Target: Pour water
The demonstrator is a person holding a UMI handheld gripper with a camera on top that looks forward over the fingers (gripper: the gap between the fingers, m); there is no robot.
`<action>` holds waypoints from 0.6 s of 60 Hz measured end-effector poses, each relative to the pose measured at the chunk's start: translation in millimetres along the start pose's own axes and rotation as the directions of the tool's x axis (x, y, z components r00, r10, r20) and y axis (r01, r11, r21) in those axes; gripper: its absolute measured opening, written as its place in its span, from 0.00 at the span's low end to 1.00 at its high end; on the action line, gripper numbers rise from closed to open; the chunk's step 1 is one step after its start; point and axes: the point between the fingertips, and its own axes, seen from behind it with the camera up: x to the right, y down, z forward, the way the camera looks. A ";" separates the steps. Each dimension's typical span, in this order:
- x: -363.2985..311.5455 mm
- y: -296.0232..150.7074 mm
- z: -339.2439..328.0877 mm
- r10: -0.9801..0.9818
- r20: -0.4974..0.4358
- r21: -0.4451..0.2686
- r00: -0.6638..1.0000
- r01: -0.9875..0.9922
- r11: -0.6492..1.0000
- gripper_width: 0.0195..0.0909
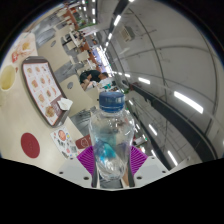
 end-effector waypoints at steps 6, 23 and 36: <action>-20.8 -64.5 -19.0 -0.261 -0.067 0.079 0.963 0.265 0.961 0.30; -126.4 -150.6 -53.0 -0.682 -0.151 0.204 0.715 0.698 0.686 0.30; -158.0 -146.1 -61.4 -0.736 -0.109 0.225 0.668 0.738 0.636 0.30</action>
